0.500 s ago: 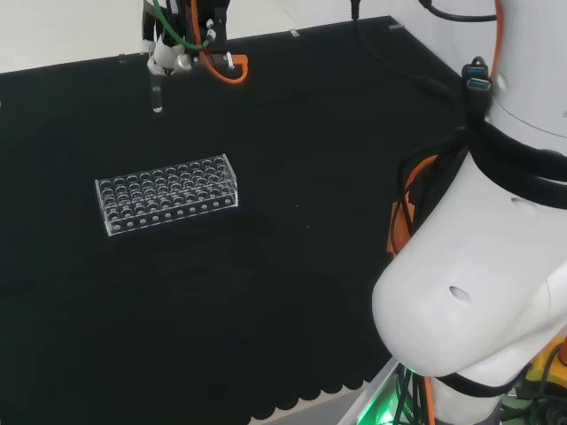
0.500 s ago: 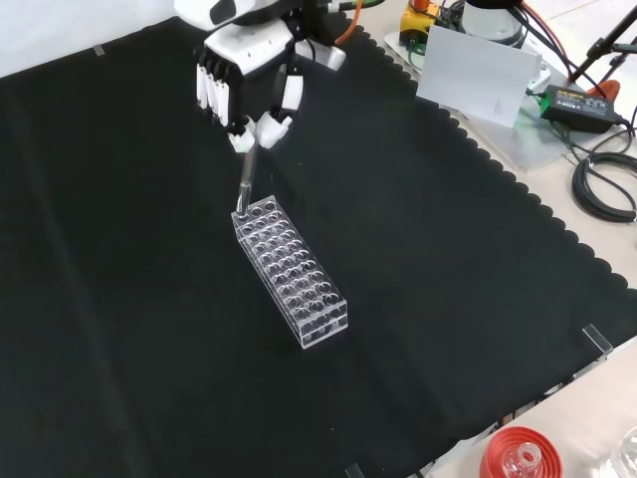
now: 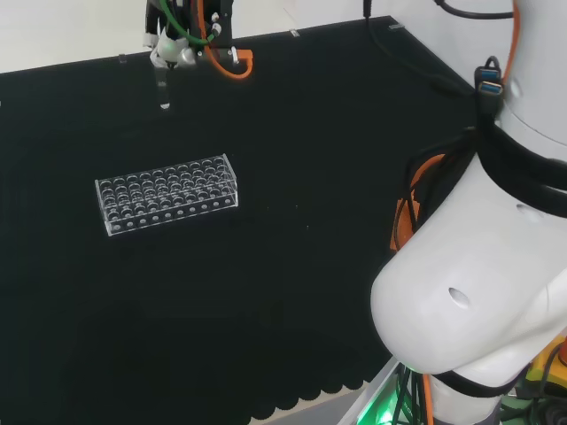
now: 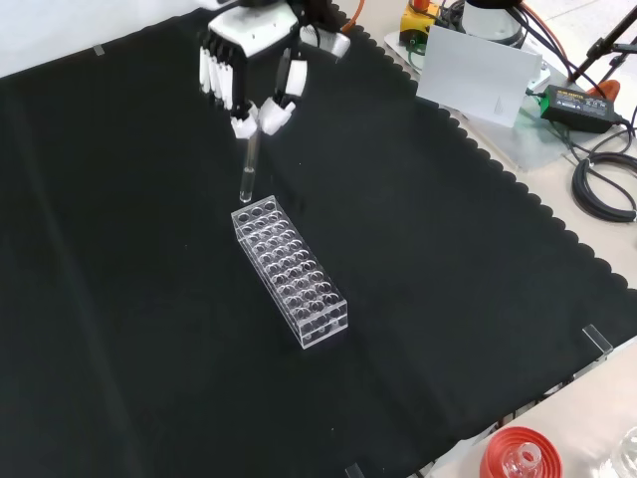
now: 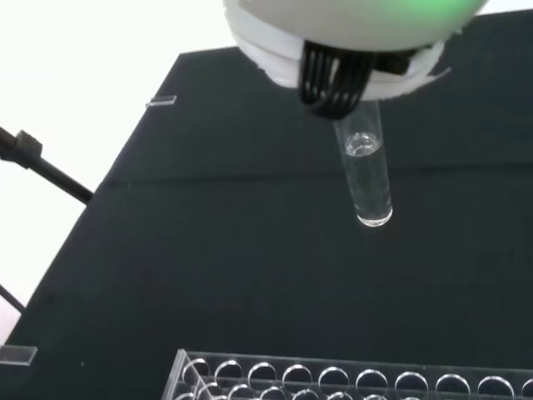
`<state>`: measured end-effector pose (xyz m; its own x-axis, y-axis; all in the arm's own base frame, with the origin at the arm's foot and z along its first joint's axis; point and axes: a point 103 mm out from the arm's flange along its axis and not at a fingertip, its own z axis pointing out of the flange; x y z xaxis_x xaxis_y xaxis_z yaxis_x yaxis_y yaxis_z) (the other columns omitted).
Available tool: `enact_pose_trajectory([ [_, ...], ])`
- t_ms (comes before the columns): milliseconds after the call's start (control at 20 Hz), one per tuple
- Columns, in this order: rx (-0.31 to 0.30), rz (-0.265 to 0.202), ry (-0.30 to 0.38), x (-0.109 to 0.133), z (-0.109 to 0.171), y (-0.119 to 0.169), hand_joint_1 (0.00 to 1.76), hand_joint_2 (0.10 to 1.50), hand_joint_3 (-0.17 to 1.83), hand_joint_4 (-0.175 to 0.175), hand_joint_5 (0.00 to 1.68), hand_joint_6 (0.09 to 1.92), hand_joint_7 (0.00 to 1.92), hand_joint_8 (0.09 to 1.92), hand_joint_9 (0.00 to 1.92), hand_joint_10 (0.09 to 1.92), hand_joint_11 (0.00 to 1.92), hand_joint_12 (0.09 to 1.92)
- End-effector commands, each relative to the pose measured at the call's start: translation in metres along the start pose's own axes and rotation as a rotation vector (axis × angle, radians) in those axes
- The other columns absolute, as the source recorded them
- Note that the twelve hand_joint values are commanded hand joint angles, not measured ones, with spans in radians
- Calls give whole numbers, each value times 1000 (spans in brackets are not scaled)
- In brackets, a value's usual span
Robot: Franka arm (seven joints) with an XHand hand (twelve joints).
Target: Shake the test tube.
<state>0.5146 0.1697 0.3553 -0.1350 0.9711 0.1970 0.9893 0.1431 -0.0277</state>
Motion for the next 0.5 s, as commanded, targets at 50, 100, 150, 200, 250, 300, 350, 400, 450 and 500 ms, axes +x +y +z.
enact_pose_trajectory([
  [50, -30, -8, 30, 11, -14, -16, 1437, 615, 639, -175, 1329, 479, 1497, 406, 1277, 603, 1090, 1088],
  [100, -30, -19, 34, 16, -14, -16, 1437, 611, 645, -175, 1332, 493, 1499, 395, 1279, 596, 1091, 1088],
  [150, -30, -33, 40, 23, -13, -16, 1437, 609, 648, -175, 1333, 499, 1500, 389, 1280, 592, 1091, 1087],
  [200, -29, -51, 47, 32, -13, -16, 1437, 608, 650, -175, 1334, 503, 1501, 385, 1281, 591, 1092, 1087],
  [250, -29, -68, 54, 40, -12, -15, 1437, 607, 651, -175, 1334, 504, 1502, 384, 1281, 590, 1092, 1087],
  [300, -28, -89, 61, 49, -12, -15, 1437, 606, 652, -175, 1335, 505, 1502, 382, 1281, 590, 1092, 1087],
  [350, -28, -110, 67, 59, -12, -14, 1437, 605, 653, -175, 1335, 505, 1503, 382, 1281, 590, 1092, 1087],
  [400, -28, -129, 75, 68, -12, -14, 1437, 605, 654, -175, 1335, 505, 1504, 381, 1282, 590, 1092, 1087],
  [450, -27, -145, 81, 75, -12, -13, 1437, 604, 655, -175, 1336, 505, 1504, 380, 1282, 590, 1092, 1087],
  [500, -27, -161, 85, 82, -13, -13, 1437, 604, 656, -175, 1336, 505, 1504, 379, 1282, 590, 1092, 1087],
])
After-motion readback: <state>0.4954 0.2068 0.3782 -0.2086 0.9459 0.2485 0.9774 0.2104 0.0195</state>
